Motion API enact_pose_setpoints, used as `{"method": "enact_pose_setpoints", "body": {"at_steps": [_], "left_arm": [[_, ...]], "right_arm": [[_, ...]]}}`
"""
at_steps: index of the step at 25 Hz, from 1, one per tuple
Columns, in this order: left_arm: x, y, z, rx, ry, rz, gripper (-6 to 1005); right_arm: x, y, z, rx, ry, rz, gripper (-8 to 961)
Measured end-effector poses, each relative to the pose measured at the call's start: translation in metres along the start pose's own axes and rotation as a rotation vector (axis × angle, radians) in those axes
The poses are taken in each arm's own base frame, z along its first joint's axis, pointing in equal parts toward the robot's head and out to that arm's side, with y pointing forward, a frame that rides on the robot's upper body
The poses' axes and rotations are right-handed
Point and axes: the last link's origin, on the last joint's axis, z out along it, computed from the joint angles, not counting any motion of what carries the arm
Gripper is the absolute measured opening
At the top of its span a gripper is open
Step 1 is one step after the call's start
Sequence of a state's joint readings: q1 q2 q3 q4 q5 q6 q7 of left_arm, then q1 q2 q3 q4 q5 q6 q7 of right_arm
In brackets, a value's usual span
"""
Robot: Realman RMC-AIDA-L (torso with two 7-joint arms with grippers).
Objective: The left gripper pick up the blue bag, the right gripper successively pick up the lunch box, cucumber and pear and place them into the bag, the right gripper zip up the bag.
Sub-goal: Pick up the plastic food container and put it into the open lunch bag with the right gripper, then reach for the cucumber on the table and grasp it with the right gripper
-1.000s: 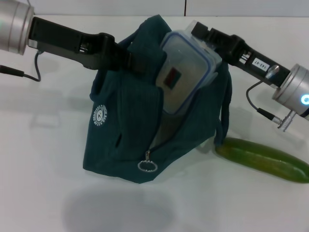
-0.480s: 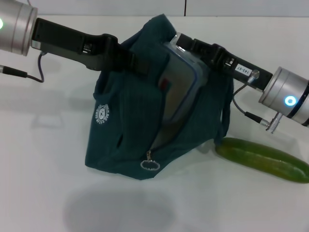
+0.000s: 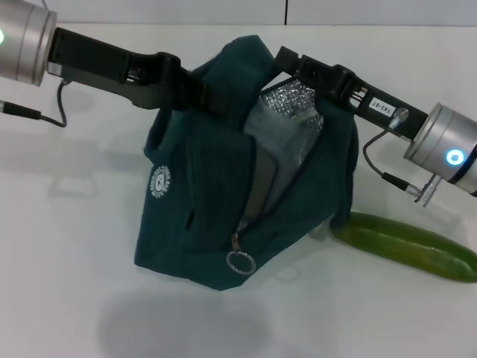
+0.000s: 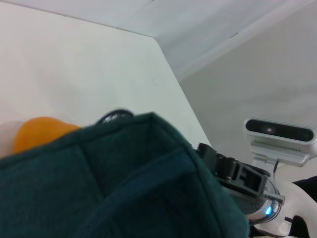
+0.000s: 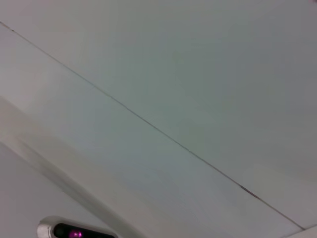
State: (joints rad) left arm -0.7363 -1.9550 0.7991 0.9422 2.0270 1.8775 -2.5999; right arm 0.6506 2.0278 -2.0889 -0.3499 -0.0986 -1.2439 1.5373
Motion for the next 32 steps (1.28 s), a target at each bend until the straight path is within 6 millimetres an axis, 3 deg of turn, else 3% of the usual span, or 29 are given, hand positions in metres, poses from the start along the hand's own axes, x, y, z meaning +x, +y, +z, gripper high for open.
{"method": "enact_pose_setpoints", "body": {"at_steps": [7,13,16,20,27,32], "left_arm": [[-0.001,-0.001,-0.001,0.006,0.001,0.0,45],[-0.002,-0.002,-0.004,0.012,0.004,-0.003,45],[-0.002,-0.003,-0.006,0.015,0.009,-0.006,45],[-0.002,-0.004,-0.008,0.02,0.013,-0.004,45],[-0.001,-0.005,-0.015,0.039,0.02,-0.003,45],[-0.005,-0.011,-0.021,0.053,0.037,-0.021,45]], "right_arm": [[-0.002,0.002,-0.008,-0.021,-0.034,-0.013,201],[-0.015,0.001,-0.032,-0.02,-0.16,-0.057,210],[-0.029,-0.005,-0.047,0.015,-0.204,-0.095,390],[-0.048,-0.018,-0.065,0.093,-0.173,-0.204,558],[-0.059,-0.037,-0.072,0.237,-0.066,-0.534,819],[-0.056,-0.034,-0.075,0.209,0.028,-0.719,886]]}}
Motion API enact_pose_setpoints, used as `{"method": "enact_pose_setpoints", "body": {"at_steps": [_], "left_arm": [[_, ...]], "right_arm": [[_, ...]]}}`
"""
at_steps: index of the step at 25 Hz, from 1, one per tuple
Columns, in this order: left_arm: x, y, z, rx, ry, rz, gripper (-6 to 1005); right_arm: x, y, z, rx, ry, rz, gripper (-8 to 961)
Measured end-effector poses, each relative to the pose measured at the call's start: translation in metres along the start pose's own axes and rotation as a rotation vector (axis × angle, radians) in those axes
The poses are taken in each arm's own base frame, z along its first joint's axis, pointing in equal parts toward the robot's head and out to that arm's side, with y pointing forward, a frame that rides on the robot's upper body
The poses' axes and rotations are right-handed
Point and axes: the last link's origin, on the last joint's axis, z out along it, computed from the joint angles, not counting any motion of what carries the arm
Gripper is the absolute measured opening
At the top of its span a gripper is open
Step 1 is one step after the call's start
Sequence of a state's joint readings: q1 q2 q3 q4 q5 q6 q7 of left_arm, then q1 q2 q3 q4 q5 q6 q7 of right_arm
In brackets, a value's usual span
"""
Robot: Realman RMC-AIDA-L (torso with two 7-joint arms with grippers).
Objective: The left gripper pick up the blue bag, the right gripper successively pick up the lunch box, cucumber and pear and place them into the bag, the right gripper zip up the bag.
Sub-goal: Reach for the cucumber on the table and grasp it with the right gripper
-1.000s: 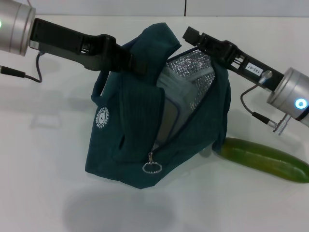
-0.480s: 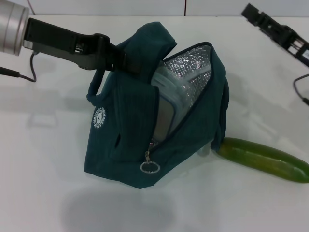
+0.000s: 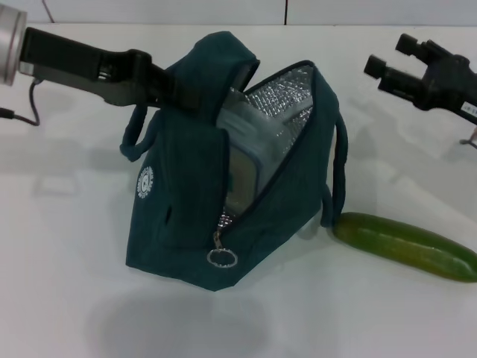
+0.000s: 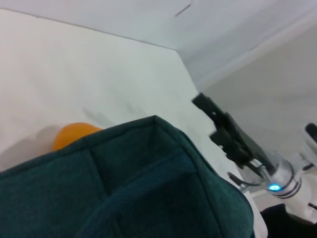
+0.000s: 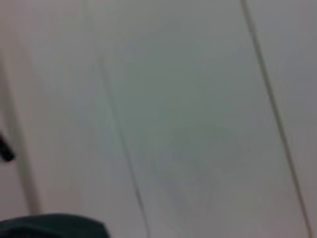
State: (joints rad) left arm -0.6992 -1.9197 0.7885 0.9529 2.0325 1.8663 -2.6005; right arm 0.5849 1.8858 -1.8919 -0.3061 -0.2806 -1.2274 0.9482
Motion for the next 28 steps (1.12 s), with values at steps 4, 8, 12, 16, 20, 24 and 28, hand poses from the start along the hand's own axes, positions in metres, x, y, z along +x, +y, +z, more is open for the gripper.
{"method": "enact_pose_setpoints", "body": {"at_steps": [4,8,12,16,20,24,28], "left_arm": [[0.0,-0.001,-0.001,0.004,0.001,-0.005,45],[0.002,0.001,-0.002,0.008,0.003,0.005,44],[0.004,0.002,-0.002,0.01,0.004,0.01,44],[0.005,0.003,-0.001,0.009,0.003,0.013,44],[0.006,0.005,0.001,0.004,0.001,0.017,44],[0.008,0.006,0.002,0.002,-0.001,0.019,44],[0.01,0.009,0.004,-0.001,-0.008,0.021,44]], "right_arm": [[-0.016,-0.002,-0.009,-0.072,0.046,0.017,873],[-0.059,-0.003,-0.007,-0.182,0.112,-0.007,867],[-0.1,0.002,0.001,-0.237,0.275,-0.018,862],[-0.119,0.013,0.0,-0.242,0.55,-0.069,857],[-0.132,0.028,-0.012,-0.251,0.793,-0.113,857],[-0.132,0.04,-0.022,-0.288,0.953,-0.131,857],[-0.125,0.037,-0.028,-0.268,1.054,-0.126,857]]}}
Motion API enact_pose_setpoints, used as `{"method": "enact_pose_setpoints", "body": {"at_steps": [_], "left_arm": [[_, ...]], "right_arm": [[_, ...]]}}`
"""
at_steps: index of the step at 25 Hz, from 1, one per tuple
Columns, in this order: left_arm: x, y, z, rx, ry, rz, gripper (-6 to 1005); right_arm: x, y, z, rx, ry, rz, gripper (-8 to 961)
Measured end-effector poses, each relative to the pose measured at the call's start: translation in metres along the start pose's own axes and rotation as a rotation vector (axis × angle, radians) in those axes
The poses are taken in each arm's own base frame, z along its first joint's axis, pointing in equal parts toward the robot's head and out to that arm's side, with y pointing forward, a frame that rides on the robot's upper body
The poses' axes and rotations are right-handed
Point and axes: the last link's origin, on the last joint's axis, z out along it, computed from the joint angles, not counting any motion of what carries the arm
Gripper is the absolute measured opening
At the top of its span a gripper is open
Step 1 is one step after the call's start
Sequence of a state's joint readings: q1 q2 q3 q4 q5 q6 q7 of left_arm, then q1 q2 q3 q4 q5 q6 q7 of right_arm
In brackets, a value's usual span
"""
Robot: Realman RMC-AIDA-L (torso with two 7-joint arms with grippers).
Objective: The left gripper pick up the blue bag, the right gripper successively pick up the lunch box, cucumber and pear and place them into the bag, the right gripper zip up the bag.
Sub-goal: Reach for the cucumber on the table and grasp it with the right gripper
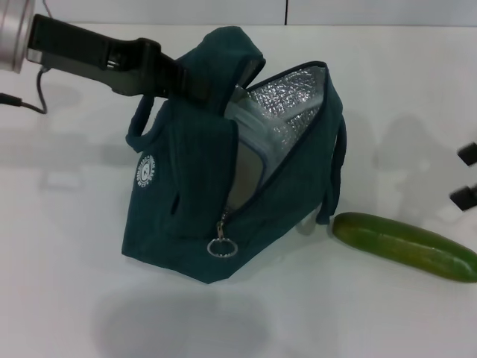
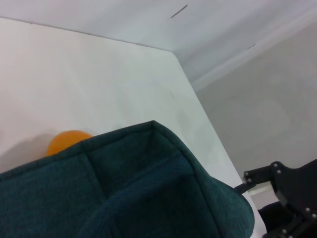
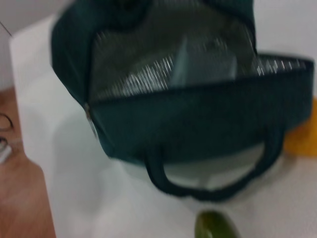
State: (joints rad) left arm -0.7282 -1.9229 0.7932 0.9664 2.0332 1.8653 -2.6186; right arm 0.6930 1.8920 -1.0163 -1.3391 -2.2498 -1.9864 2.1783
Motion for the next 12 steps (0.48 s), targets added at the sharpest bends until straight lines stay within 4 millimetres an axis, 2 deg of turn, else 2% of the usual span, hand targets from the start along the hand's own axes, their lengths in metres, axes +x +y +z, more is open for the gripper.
{"method": "enact_pose_setpoints", "body": {"at_steps": [3,12], "left_arm": [[0.001,0.001,0.002,-0.003,-0.003,0.001,44],[0.004,0.002,0.004,0.002,-0.002,0.008,44]], "right_arm": [[0.007,-0.004,0.008,-0.008,0.06,0.018,857],[0.007,-0.007,0.04,0.016,0.181,-0.032,857]]}}
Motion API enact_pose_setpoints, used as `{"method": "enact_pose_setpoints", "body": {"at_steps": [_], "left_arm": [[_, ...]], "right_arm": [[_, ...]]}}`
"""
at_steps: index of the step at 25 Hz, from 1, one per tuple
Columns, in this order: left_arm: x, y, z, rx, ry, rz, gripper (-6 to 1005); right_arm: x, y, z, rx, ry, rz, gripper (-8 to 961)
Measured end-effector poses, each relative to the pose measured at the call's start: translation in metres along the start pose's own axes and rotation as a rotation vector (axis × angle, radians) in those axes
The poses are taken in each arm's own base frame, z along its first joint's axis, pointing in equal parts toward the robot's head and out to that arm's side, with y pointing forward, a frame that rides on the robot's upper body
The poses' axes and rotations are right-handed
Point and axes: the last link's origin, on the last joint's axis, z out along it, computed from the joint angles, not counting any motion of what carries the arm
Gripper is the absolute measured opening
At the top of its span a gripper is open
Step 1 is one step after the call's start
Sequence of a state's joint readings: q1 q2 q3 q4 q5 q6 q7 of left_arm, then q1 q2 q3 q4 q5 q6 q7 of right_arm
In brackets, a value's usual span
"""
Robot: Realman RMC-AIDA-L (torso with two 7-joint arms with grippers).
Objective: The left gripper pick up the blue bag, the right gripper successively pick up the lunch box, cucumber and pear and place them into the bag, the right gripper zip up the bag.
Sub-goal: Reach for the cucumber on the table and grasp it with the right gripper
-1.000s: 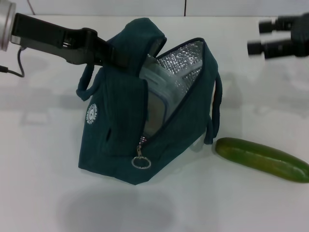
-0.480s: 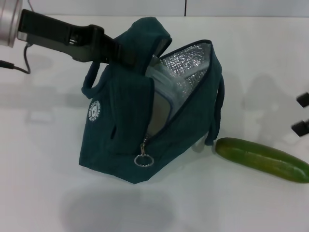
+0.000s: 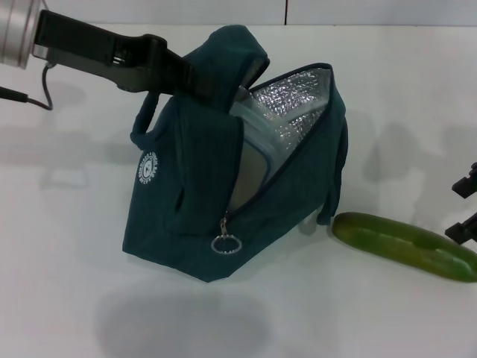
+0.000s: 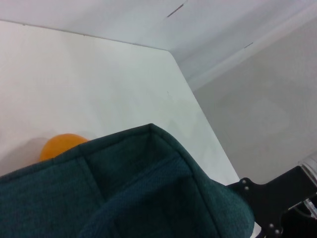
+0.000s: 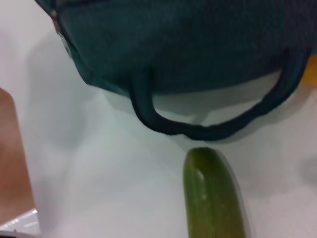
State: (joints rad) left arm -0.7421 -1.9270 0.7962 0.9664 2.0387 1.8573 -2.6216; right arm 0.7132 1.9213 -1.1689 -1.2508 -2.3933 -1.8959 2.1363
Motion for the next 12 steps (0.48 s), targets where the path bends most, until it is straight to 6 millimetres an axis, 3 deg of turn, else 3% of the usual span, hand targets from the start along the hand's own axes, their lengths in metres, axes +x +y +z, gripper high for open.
{"method": "enact_pose_setpoints", "body": {"at_steps": [12], "left_arm": [[0.001,-0.001,0.002,0.012,-0.004,0.001,44]], "right_arm": [[-0.008,0.003,0.036,-0.006,0.032,-0.025,857]]}}
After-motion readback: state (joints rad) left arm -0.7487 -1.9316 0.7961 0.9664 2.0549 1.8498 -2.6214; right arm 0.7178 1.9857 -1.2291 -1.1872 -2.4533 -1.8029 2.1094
